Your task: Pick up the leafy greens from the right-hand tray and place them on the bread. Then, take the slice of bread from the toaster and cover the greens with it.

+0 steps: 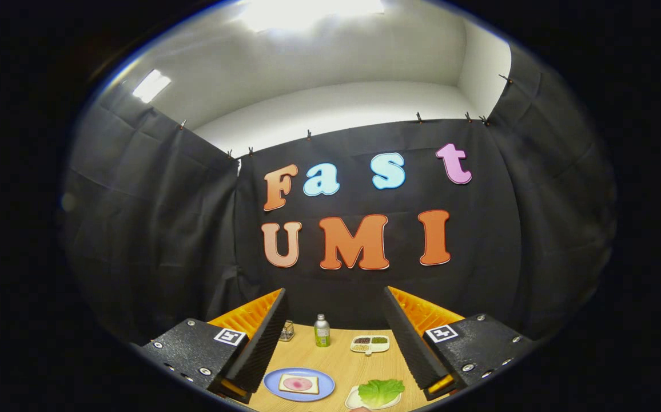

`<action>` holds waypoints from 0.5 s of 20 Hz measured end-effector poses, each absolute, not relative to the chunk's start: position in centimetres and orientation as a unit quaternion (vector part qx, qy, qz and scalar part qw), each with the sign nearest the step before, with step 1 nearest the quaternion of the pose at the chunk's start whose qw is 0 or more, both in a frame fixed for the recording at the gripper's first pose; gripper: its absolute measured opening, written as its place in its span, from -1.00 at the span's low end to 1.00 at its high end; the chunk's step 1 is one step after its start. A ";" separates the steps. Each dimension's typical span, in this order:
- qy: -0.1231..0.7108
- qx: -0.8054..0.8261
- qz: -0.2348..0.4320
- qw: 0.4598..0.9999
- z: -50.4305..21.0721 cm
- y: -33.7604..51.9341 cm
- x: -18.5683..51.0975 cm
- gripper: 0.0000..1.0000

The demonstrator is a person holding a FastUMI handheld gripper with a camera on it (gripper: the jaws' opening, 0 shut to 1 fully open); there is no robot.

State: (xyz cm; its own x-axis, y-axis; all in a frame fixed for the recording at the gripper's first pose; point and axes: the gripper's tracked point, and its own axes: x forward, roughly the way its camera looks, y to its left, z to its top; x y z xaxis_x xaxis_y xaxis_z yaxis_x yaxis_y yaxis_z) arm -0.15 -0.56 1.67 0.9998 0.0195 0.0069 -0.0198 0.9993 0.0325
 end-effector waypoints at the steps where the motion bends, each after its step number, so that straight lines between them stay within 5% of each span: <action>1: -0.004 0.016 0.008 1.000 1.7 -0.7 0.0 0.97; 10: 0.048 0.016 -0.011 0.999 -2.9 -2.7 1.6 0.96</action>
